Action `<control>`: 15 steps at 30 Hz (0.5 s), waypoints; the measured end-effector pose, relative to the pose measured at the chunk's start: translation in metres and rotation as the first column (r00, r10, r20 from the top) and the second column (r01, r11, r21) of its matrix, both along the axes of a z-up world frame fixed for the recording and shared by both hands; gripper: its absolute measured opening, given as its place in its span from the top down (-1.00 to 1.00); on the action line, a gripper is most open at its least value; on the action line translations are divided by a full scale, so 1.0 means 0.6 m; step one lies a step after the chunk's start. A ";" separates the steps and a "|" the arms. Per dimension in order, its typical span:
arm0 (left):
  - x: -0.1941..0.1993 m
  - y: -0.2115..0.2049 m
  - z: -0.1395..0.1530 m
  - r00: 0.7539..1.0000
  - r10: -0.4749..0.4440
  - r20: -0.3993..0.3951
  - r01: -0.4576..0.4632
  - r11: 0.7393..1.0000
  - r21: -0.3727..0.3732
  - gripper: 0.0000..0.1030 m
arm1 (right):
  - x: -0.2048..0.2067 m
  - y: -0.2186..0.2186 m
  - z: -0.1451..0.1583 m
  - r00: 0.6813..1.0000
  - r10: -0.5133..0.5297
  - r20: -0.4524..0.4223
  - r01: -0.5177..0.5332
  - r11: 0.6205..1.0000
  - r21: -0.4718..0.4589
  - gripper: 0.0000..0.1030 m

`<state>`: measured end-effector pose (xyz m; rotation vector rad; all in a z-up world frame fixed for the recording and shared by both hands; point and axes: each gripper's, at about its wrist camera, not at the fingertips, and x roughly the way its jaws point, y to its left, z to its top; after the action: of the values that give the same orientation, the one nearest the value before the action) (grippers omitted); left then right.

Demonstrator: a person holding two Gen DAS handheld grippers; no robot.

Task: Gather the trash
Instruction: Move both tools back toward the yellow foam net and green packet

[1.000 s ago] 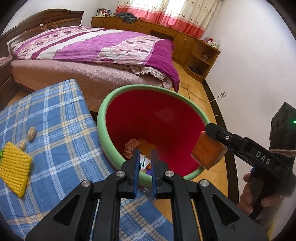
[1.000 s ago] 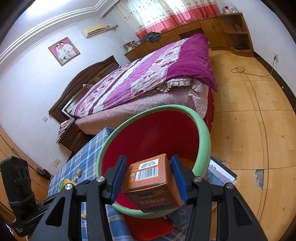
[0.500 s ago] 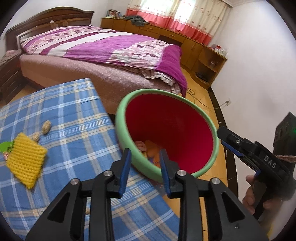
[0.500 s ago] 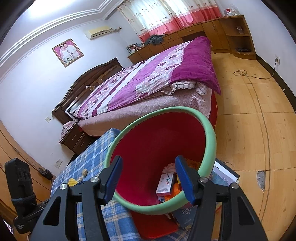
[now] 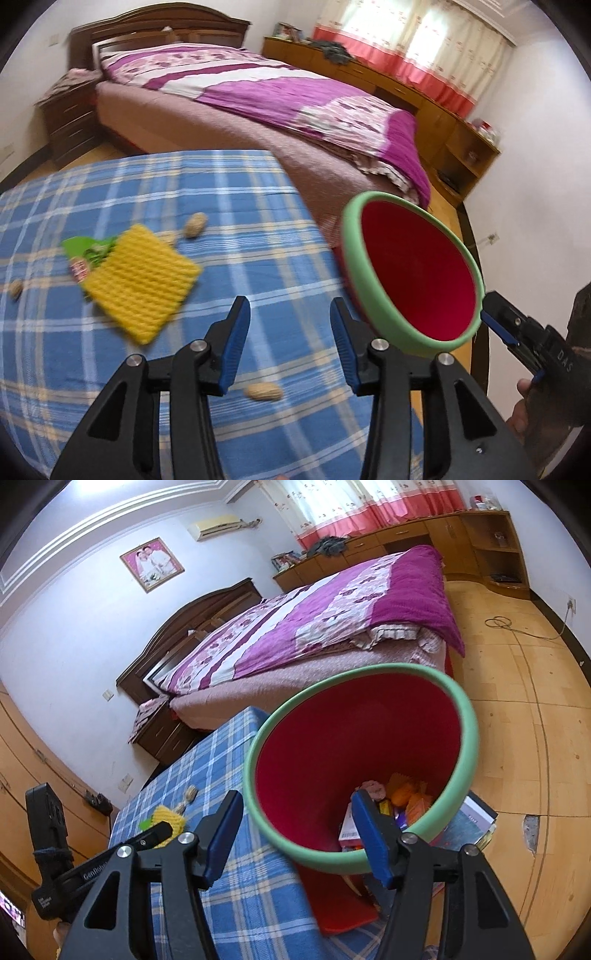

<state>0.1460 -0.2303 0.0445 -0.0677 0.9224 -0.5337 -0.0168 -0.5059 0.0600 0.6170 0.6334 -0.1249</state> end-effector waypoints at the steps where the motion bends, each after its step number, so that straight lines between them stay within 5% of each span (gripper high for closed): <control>1: 0.003 0.013 -0.002 1.000 0.017 -0.001 -0.017 1.000 0.002 0.13 | 0.002 0.005 0.000 1.000 0.006 -0.003 -0.006 1.000 0.000 -0.25; 15: 0.018 0.139 -0.014 0.985 0.172 -0.014 -0.172 0.985 0.019 0.13 | 0.054 0.100 0.012 0.991 0.127 -0.031 -0.129 0.990 -0.050 -0.32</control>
<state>0.1565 -0.1469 0.0359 -0.1343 0.9270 -0.3652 0.0155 -0.4456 0.0674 0.5238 0.6926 -0.0298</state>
